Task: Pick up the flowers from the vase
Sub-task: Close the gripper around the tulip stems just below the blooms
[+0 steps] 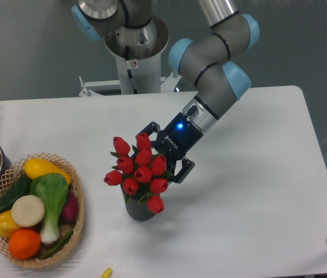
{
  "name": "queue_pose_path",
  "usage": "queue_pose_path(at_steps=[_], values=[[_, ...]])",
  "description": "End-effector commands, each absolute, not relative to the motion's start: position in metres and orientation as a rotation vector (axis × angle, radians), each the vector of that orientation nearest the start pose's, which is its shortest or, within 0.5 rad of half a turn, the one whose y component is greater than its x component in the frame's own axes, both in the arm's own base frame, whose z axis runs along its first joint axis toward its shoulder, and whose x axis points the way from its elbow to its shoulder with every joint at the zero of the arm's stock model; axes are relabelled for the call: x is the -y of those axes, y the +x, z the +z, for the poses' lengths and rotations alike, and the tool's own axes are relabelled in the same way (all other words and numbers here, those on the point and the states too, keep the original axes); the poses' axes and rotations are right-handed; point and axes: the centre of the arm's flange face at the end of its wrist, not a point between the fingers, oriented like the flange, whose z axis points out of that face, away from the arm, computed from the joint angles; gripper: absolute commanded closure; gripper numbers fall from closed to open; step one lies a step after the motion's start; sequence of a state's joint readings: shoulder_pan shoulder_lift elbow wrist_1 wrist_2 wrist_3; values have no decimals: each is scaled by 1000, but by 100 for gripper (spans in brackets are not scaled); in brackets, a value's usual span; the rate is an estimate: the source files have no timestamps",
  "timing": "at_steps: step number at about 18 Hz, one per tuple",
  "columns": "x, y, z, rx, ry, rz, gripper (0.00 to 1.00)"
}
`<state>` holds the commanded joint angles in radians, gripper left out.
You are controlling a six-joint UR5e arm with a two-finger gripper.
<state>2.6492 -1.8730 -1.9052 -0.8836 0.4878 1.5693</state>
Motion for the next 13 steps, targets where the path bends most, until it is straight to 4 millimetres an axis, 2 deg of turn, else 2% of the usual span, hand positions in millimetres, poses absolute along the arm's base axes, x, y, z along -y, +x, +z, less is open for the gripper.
queue_pose_path(at_steps=[4, 11, 12, 13], values=[[-459, -376, 286, -538, -1998, -269, 0], [-464, -372, 288, -542, -1971, -281, 0], [-465, -372, 289, -537, -1953, -283, 2], [-464, -373, 290, -534, -1946, -284, 9]])
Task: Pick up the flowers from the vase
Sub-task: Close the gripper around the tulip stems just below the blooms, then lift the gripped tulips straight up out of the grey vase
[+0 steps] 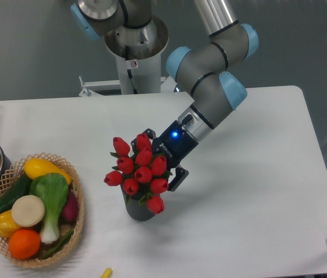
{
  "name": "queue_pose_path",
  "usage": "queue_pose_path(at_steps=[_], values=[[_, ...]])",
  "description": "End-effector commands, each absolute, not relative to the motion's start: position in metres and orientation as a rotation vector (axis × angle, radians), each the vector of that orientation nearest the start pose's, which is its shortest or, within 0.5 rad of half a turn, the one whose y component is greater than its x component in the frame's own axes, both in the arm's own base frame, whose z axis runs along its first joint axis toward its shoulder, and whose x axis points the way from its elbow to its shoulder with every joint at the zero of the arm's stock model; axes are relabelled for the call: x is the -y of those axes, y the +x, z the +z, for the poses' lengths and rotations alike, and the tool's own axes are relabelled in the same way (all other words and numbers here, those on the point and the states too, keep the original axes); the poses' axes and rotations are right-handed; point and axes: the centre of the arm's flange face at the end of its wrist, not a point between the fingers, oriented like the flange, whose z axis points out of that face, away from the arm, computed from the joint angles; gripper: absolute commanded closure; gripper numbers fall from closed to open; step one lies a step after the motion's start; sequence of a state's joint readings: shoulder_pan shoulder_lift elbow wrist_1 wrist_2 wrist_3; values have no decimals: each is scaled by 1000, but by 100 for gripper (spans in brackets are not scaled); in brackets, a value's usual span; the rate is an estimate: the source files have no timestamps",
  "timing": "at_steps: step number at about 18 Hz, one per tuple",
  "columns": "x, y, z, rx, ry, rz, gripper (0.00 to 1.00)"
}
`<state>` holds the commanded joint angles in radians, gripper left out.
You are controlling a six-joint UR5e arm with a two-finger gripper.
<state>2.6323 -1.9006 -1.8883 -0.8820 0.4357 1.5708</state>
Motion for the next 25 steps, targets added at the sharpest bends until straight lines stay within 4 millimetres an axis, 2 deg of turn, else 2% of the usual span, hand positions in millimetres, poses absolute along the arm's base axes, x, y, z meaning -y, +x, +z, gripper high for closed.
queue_pose_path(at_steps=[2, 5, 7, 18, 25], values=[[-464, -372, 290, -533, -1944, -285, 31], [-463, -374, 290, -530, -1945, -283, 43], [-463, -373, 288, -525, -1947, -289, 56], [-458, -380, 300, -475, -1934, -293, 57], [-458, -381, 330, -405, -1948, -304, 57]])
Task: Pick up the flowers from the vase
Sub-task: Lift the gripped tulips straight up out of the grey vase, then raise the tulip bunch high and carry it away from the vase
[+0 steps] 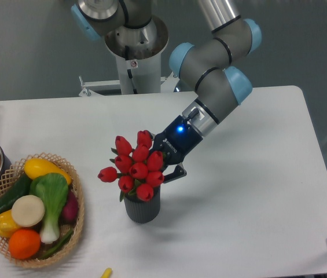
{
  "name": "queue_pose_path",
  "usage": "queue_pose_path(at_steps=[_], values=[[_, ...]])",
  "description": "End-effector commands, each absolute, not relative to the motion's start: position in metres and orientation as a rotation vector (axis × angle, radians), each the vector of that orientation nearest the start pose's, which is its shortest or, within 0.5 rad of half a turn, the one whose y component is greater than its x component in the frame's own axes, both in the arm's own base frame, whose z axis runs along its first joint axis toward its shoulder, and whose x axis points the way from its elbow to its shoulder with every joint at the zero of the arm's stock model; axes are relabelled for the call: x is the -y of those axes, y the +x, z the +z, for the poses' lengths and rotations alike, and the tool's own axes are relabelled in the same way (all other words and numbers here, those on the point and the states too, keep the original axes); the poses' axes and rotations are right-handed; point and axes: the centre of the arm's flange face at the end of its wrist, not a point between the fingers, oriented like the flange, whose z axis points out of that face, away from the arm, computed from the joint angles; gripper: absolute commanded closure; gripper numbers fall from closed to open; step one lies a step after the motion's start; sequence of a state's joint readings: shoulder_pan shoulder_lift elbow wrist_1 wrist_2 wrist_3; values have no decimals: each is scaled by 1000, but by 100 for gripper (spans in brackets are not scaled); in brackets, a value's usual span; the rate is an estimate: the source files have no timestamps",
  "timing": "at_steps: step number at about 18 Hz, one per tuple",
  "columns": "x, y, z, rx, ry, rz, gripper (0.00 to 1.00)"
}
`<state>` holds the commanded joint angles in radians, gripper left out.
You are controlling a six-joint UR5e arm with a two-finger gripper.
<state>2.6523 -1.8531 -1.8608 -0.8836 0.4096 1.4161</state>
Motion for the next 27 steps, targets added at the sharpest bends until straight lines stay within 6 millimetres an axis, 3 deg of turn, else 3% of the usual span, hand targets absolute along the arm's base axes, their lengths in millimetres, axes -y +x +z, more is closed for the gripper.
queue_pose_path(at_steps=[5, 13, 27], values=[[-456, -382, 368, -343, -1955, -300, 57], [-450, -366, 417, -328, -1900, -286, 57], [-453, -382, 497, -304, -1794, -276, 57]])
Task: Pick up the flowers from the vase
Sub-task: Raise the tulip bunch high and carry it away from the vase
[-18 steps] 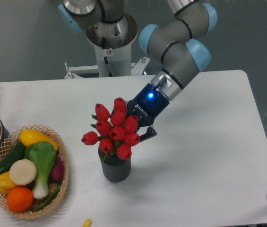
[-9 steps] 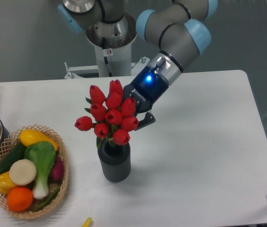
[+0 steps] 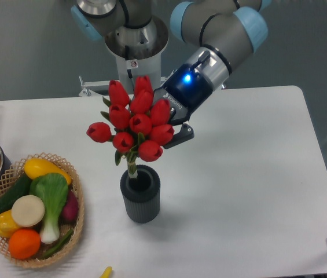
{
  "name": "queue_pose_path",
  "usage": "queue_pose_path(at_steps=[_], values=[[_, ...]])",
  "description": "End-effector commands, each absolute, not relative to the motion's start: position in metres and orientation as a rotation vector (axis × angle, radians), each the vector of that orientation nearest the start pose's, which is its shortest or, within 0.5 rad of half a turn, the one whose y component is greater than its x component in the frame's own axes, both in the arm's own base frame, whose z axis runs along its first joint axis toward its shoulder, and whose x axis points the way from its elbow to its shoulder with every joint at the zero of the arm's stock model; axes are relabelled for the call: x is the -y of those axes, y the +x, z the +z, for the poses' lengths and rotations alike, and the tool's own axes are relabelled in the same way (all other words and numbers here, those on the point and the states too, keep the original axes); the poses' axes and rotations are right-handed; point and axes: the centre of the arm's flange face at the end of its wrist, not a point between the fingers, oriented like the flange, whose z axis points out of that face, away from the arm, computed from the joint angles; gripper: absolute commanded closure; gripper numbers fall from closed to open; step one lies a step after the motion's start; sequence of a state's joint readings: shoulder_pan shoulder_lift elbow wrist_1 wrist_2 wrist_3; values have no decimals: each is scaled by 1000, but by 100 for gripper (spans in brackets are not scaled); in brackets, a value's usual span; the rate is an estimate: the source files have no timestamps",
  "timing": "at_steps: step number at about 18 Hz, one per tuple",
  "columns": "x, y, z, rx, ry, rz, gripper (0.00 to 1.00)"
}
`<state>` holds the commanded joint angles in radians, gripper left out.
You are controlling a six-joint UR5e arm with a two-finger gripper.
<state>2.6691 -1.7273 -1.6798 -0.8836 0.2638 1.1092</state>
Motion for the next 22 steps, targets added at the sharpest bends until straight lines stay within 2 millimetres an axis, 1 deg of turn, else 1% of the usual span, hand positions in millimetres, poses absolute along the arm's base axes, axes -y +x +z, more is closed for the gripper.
queue_pose_path(at_steps=[5, 7, 8, 11, 13, 15, 17, 20, 22], values=[[-452, -390, 524, -282, -1790, -263, 58], [-444, -398, 528, -264, -1791, -246, 58], [-435, -403, 533, -253, -1790, -225, 58], [-408, -423, 541, -173, -1812, -184, 58], [-382, -442, 546, -126, -1817, -135, 58], [-357, -462, 545, -66, -1857, -71, 58], [-340, -478, 539, -13, -1934, 7, 58], [-320, -495, 532, 47, -2014, 89, 58], [-317, -502, 530, 45, -2019, 102, 58]])
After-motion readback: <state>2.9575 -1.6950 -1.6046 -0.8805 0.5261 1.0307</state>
